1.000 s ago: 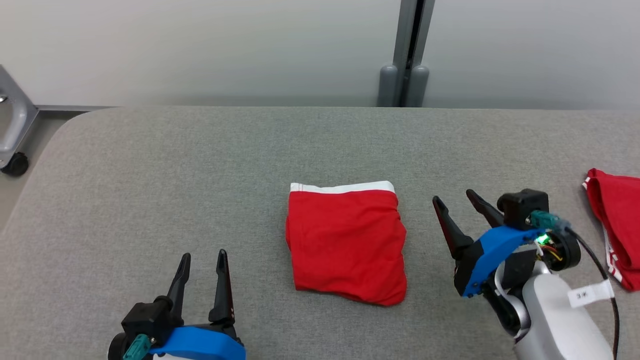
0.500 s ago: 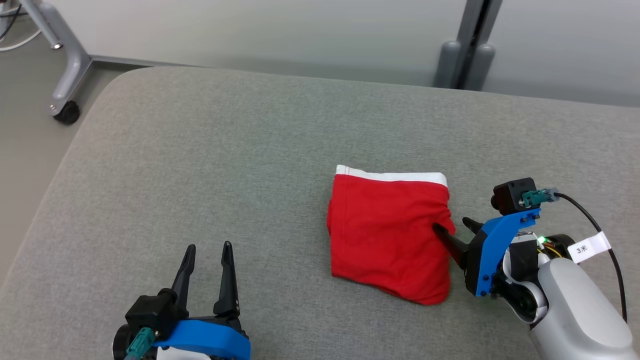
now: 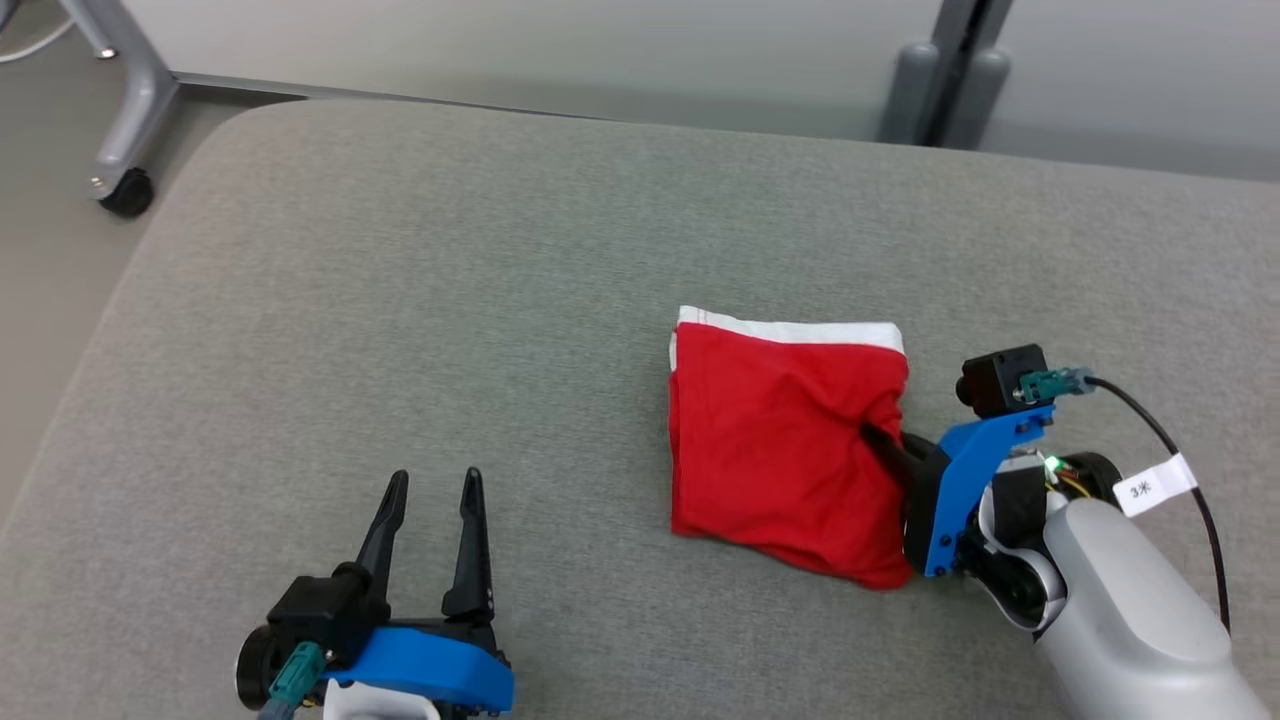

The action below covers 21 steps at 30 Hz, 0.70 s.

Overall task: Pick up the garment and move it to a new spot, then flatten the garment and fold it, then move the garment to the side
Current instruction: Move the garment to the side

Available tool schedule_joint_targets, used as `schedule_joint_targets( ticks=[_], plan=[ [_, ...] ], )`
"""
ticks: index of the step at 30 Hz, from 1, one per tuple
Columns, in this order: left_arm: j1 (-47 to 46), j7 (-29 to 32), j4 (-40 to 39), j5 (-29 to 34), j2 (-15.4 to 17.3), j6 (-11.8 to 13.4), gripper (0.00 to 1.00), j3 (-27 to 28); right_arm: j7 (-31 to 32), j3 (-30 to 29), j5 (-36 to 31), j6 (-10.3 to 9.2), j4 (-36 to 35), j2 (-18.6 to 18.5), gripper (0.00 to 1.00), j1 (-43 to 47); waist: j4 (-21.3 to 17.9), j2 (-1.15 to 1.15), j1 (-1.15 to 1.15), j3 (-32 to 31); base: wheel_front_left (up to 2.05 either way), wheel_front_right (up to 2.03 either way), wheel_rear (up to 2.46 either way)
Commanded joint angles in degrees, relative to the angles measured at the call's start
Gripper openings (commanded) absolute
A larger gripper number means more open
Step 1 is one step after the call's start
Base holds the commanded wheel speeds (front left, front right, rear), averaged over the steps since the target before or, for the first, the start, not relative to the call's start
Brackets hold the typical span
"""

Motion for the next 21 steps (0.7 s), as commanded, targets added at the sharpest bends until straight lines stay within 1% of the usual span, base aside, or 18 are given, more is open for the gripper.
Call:
schedule_joint_targets(
  ticks=[1, 4, 6, 9, 16, 21],
  plan=[
    [-1.1, -0.3, -0.5, 0.6, -0.1, -0.1, 1.00, -0.4, -1.2, 0.4, 0.4, 0.00, 0.1, -0.8, 0.00, -1.3, -1.2, 0.00, -0.01, 0.3, 0.00, 0.00, 0.00],
    [-1.8, -0.3, -1.2, 1.2, -0.1, -0.5, 1.00, -0.8, -3.0, 1.5, 0.9, 0.00, -0.7, -1.9, 0.00, -1.7, -3.9, 0.00, -0.01, 1.0, 0.00, 0.00, 0.00],
    [-2.0, -0.2, -1.7, 1.7, -0.1, -0.6, 1.00, -1.2, -3.9, 2.1, 1.2, 0.00, -1.5, -2.8, 0.00, -1.5, -6.5, 0.00, -0.01, 1.5, 0.00, 0.00, 0.00],
    [-2.7, -0.2, -2.5, 2.4, -0.1, -0.7, 1.00, -1.4, -4.9, 2.6, 1.8, 0.00, -3.3, -4.2, 0.00, -0.7, -11.4, 0.00, -0.01, 2.6, 0.00, 0.00, 0.00],
    [-4.7, -0.2, -3.7, 3.8, 1.5, -1.0, 1.00, -1.8, -7.3, 0.9, 2.3, 0.00, -8.8, -6.8, 0.00, 1.6, -23.7, 0.00, -0.01, 5.9, 0.00, 0.00, 0.00],
    [-5.9, 0.9, -4.8, 4.6, 2.8, -0.9, 1.00, -2.2, -8.3, -1.3, 2.2, 0.00, -12.7, -6.9, 0.00, 3.5, -30.1, 0.00, -0.01, 7.3, 0.00, 0.00, 0.00]
  ],
)
